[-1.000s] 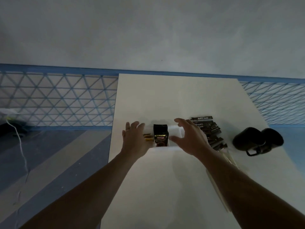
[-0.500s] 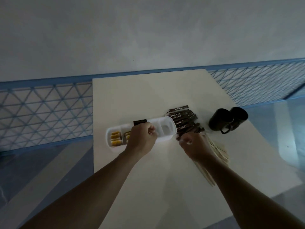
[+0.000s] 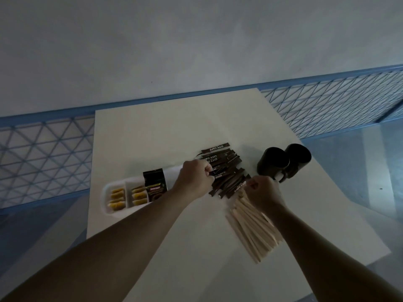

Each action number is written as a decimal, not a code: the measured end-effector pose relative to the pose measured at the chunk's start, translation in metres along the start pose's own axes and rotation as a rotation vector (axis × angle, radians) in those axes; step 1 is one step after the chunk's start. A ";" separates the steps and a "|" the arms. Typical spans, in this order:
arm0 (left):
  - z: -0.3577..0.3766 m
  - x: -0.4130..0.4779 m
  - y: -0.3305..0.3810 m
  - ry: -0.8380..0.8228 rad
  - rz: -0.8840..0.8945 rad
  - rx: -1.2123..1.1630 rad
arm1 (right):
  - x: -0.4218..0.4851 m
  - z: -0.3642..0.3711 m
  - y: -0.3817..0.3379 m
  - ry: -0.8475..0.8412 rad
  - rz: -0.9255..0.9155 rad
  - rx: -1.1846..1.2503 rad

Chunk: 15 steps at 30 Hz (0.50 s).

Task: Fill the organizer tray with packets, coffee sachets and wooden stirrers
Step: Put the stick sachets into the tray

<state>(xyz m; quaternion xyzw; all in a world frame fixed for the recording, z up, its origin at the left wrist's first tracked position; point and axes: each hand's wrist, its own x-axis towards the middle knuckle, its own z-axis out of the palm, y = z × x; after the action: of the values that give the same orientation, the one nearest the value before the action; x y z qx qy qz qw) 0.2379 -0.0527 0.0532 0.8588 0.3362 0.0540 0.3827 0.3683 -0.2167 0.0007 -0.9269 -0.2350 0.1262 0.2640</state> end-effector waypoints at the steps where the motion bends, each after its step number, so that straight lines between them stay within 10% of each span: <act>1: 0.003 0.005 0.003 -0.008 0.004 0.024 | 0.004 0.001 0.000 -0.005 -0.004 0.000; 15: 0.042 0.069 0.024 -0.070 -0.081 0.229 | 0.065 0.017 0.018 -0.279 -0.397 -0.201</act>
<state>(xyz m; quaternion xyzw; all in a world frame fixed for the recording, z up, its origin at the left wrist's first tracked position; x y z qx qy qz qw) 0.3178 -0.0475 0.0292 0.8840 0.3611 -0.0305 0.2955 0.4244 -0.1904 -0.0305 -0.8578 -0.4580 0.1744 0.1552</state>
